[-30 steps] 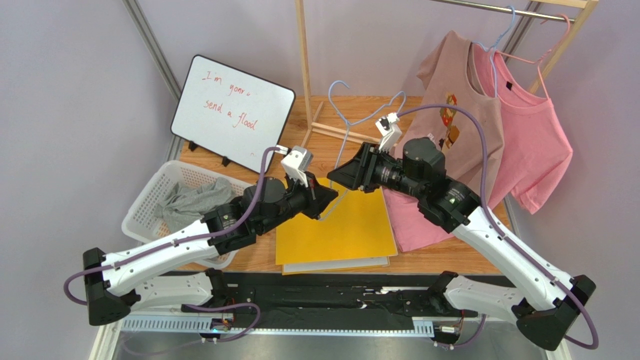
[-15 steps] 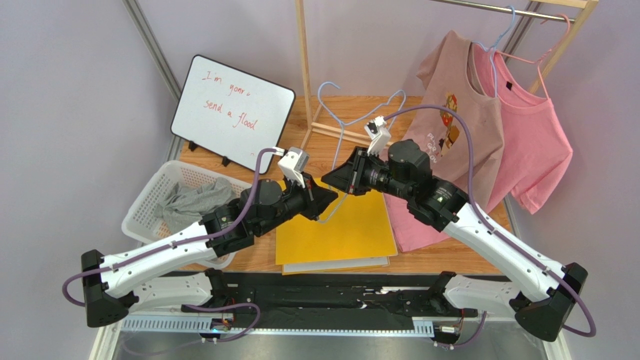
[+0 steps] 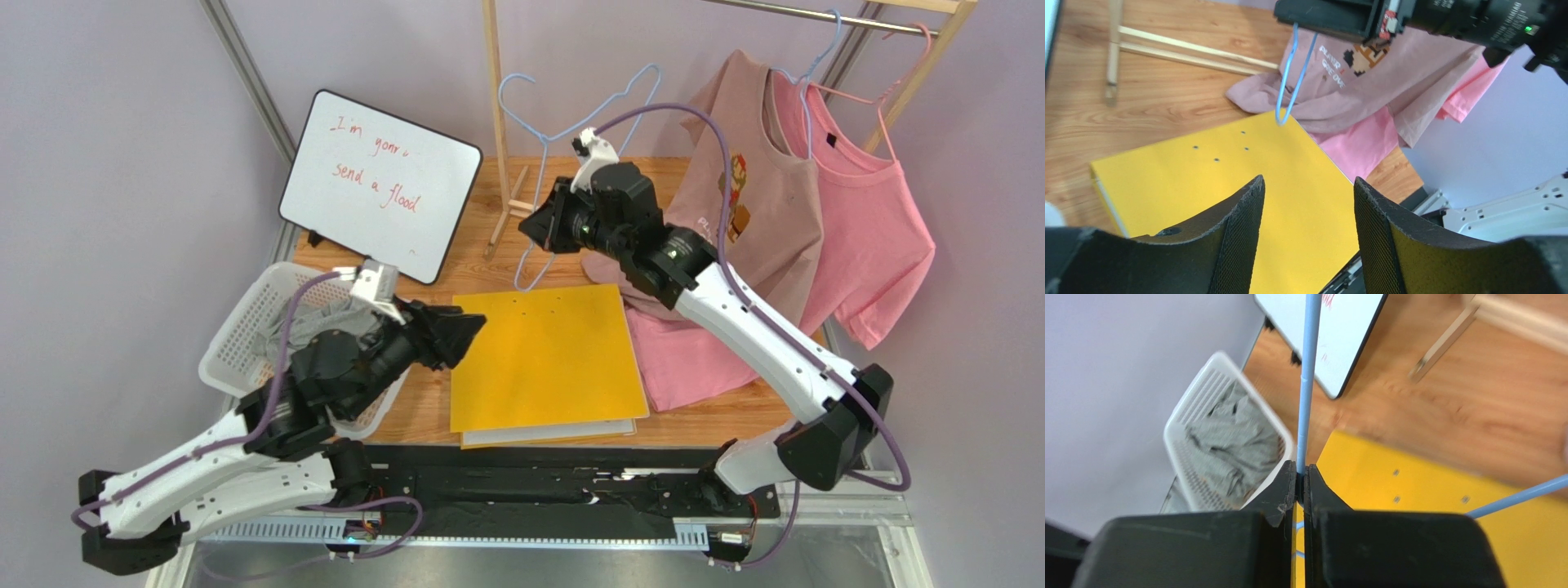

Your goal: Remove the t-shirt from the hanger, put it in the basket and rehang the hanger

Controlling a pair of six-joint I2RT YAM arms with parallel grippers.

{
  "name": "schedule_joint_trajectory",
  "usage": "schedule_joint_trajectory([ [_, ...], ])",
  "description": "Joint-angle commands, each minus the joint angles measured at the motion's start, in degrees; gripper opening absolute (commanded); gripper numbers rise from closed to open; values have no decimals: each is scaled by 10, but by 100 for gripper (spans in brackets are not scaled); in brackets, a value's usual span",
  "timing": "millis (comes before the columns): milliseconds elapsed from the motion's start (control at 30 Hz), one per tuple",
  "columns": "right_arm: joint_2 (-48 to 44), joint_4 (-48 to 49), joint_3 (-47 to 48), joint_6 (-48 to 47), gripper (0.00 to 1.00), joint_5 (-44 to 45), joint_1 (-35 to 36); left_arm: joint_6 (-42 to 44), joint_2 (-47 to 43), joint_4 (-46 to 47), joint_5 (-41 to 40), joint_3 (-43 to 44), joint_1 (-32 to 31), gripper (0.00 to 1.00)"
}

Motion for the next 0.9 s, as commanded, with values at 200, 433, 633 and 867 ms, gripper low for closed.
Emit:
schedule_joint_trajectory([
  [200,175,29,242,-174,0,84,-63,-9,-214,-143,-59,-59,-2,59],
  [433,274,35,373,-193,0,87,-80,9,-287,-198,-71,-61,-2,59],
  [633,334,27,468,-157,0,78,-94,46,-308,-242,-98,-35,-2,59],
  [867,359,37,495,-121,0,68,-104,78,-310,-266,-110,-10,-1,59],
])
